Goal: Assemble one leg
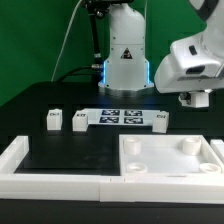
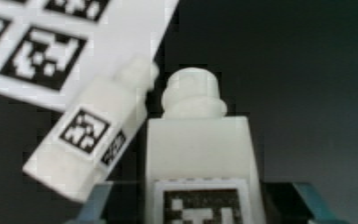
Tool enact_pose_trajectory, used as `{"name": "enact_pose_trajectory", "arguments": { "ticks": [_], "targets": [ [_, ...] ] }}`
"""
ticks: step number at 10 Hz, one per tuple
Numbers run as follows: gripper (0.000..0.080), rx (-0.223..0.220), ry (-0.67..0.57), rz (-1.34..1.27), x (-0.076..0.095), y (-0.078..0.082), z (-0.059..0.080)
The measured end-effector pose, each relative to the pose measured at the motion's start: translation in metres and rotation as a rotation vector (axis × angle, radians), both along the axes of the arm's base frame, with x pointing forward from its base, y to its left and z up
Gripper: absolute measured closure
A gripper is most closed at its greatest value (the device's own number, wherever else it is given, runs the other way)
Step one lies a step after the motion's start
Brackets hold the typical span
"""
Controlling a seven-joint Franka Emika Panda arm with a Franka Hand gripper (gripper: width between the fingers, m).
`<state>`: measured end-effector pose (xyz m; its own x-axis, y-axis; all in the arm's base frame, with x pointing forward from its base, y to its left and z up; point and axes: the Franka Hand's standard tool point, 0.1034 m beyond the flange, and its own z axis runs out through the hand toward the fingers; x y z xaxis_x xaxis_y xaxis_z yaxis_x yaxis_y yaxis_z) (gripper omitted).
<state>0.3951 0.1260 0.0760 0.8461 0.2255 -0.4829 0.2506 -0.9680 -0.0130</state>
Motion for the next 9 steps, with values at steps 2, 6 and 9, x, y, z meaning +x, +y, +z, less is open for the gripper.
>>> {"name": "enact_pose_trajectory", "arguments": {
  "ticks": [2, 6, 9],
  "targets": [
    [0.0509, 0.044, -0.204, -0.026, 0.022, -0.007, 0.014],
    [0.0509, 0.191, -0.669, -0.044, 0.084, -0.012, 0.034],
    [0.0509, 0.212, -0.956, -0.029, 0.108, -0.03, 0.042]
  ]
}}
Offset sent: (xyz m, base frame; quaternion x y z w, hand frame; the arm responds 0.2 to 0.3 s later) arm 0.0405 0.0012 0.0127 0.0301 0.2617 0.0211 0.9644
